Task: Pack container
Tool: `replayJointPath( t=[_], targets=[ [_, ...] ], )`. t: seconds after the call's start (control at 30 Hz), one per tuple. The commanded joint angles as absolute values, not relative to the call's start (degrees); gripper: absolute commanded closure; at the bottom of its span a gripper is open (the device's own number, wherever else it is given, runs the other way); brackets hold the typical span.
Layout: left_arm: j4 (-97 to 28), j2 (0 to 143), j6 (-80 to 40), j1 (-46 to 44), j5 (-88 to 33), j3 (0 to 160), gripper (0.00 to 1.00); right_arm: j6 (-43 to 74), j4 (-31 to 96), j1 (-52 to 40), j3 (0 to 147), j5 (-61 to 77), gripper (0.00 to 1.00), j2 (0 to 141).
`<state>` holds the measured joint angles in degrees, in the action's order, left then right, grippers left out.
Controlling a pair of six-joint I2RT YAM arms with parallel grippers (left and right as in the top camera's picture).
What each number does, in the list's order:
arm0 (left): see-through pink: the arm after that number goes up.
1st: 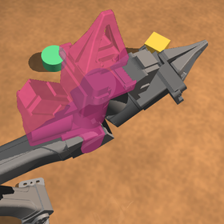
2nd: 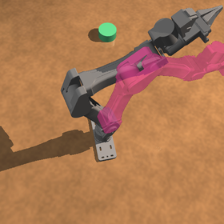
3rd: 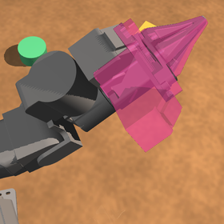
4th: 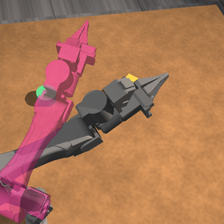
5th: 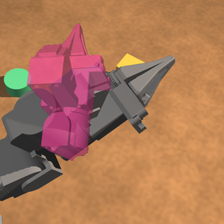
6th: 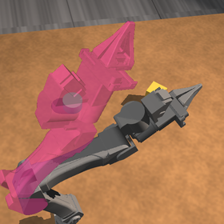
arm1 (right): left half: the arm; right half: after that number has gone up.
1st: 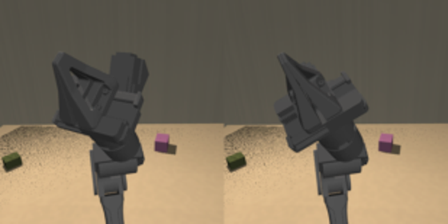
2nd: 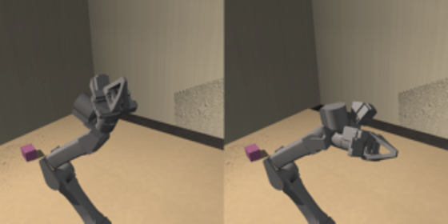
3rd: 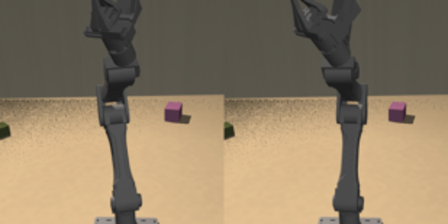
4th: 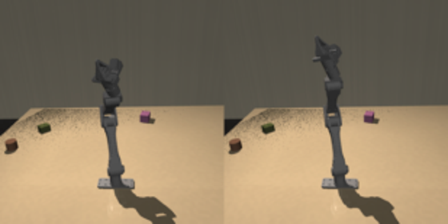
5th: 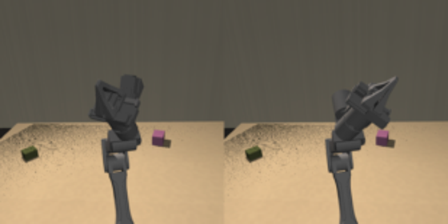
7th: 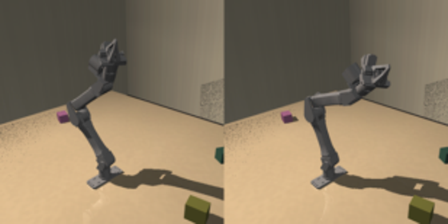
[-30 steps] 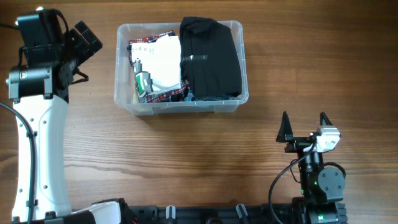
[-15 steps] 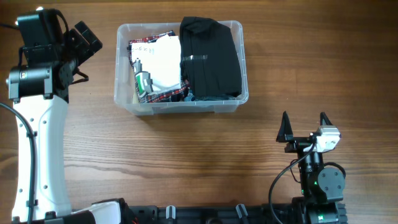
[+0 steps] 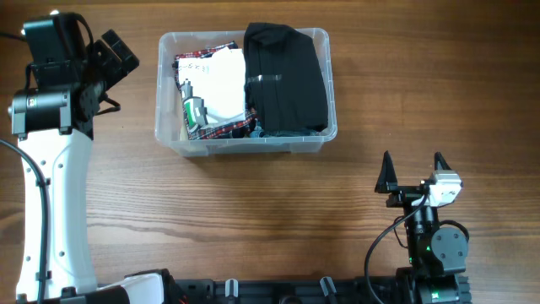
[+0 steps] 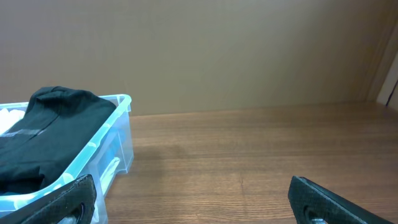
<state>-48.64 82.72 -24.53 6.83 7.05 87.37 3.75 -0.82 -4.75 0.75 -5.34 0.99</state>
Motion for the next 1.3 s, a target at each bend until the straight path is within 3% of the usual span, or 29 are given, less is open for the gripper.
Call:
replayJointPath(
  t=[0.0, 0.47, 0.9, 1.27],
  targets=[
    [-50.0, 79.2, -24.4, 7.0, 7.6, 85.6, 0.0, 3.1, -1.0, -4.5, 0.3, -4.4, 0.0, 0.6],
    [-50.1, 46.0, -24.5, 6.9, 7.6, 55.3, 0.0, 3.1, -1.0, -4.5, 0.3, -4.4, 0.0, 0.6],
    [-16.8, 15.9, -24.4, 6.3, 2.0, 17.0, 0.0, 3.2, -1.0, -4.5, 0.3, -4.4, 0.0, 0.6],
    [-5.1, 8.6, -17.8, 0.6, 2.0, 7.8, 0.0, 3.2, -1.0, -4.5, 0.3, -4.4, 0.0, 0.6]
  ],
)
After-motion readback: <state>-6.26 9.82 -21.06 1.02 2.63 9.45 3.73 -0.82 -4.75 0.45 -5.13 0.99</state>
